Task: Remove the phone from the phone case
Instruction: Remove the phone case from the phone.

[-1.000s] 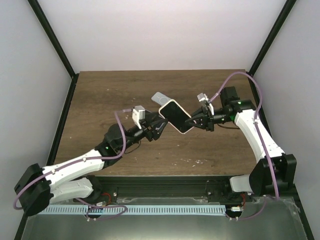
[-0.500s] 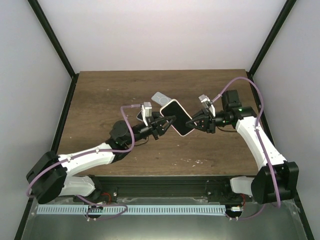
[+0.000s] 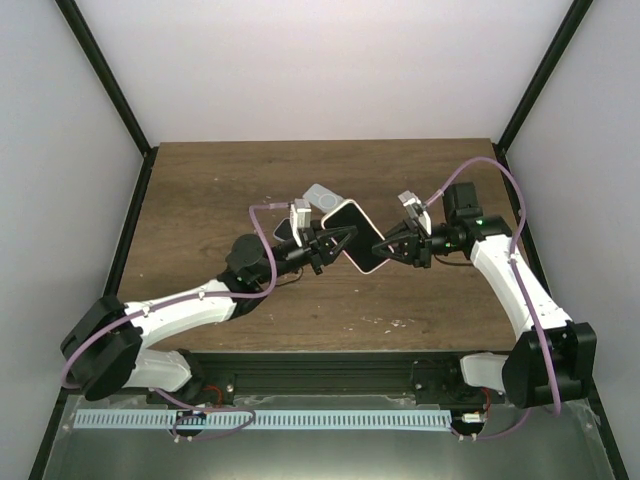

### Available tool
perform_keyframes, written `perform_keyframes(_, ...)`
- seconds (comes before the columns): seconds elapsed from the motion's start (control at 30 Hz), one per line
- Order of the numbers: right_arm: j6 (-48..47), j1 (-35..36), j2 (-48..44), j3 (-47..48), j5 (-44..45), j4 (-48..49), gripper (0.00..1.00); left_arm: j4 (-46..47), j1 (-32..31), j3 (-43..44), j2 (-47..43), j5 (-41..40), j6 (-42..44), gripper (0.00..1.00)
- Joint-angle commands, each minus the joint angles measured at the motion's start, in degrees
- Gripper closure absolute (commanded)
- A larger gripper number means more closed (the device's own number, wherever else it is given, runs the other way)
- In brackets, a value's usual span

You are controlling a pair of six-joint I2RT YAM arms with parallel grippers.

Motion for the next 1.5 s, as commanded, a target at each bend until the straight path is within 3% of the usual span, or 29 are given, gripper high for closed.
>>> perform_keyframes(0.0,0.6,-0.2,-0.4,0.1,-4.8,0.9,0.97,2.3,-0.5,3.0,1.0,3.3,0.5,0.87)
perform_keyframes(0.17,0.5,-0.2,-0.4,-0.2,-4.5,1.4,0.94,2.3,-0.4,2.3,0.4,3.1,0.5,0.93)
perform_keyframes(0.27,-3.5,-0.2,-0.4,0.7,-2.1,-1.0,0.74,-2.3,0.4,2.4,-1.6,3.5,2.2,0.95)
perform_keyframes(0.4,-17.6,0.0,0.3,5.9,6.0,-11.9,0.49,-20.2,3.4,5.4,-6.0,5.7,6.1,0.98)
perform_keyframes(0.5,-29.7,0.8,0.5,8.6,15.9,-19.6,0.42,-38.0,7.3,10.4,-7.3,9.5,9.6,0.98)
perform_keyframes(0.6,-36.5,1.7,0.0,8.2,24.1,-22.6,0.41,-47.9,12.6,13.7,-7.1,17.3,10.8,0.99)
perform_keyframes(0.8,-37.8,4.5,-1.4,8.0,32.8,-21.3,0.41,-46.8,16.7,13.8,-7.1,33.0,7.6,0.99)
perform_keyframes(0.97,-32.0,10.0,-2.3,8.7,34.0,-17.5,0.44,-51.9,16.7,17.4,-6.2,31.9,8.6,1.0)
perform_keyframes(1.13,-28.1,16.1,-1.2,9.7,35.6,-15.4,0.46,-47.1,16.7,17.2,-6.7,34.3,4.5,1.0)
perform_keyframes(1.47,-22.5,20.5,-0.9,11.1,30.7,-13.1,0.51,-40.8,16.7,15.3,-6.7,38.3,0.1,1.0)
